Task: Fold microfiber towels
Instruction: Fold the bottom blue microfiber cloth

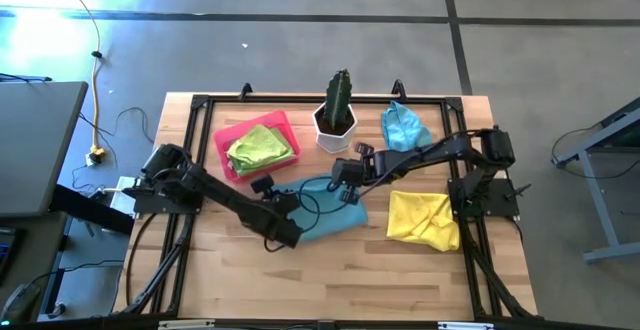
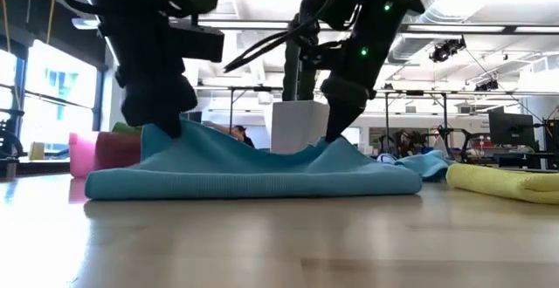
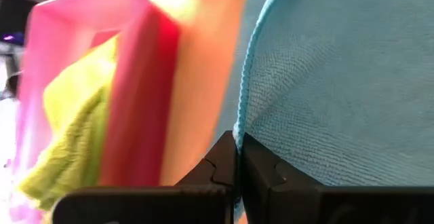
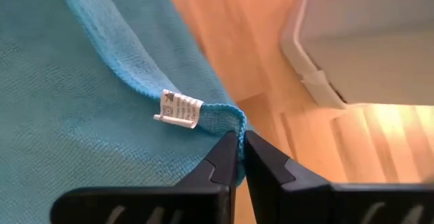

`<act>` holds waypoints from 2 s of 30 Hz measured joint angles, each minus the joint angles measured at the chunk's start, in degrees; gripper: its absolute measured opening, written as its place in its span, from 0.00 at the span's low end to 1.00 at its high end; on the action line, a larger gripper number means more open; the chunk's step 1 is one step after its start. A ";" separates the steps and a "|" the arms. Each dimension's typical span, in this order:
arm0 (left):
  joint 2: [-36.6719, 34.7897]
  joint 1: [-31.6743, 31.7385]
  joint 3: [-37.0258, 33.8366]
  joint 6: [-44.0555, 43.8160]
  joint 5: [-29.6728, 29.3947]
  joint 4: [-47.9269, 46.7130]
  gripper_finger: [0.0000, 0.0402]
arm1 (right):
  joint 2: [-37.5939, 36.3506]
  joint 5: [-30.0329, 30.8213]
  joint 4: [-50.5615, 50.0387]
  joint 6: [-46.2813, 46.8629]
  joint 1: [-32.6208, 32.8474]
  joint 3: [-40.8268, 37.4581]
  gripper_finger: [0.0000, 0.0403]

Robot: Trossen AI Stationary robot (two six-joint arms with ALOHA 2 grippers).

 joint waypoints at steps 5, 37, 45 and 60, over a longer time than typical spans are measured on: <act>0.00 2.30 0.00 -1.45 0.65 -1.37 0.00 | 0.22 -1.89 0.14 0.21 -1.84 0.00 0.04; 0.00 -2.63 0.02 16.11 12.19 2.04 0.35 | 0.28 -8.92 -0.63 7.15 7.02 -6.48 0.35; -0.40 -5.14 -6.83 18.48 21.25 20.59 0.35 | 0.17 -8.31 2.22 12.40 11.56 -9.57 0.35; -0.07 -9.45 -9.25 11.10 28.26 38.51 0.33 | -9.80 -3.11 -12.37 23.86 17.00 -9.55 0.35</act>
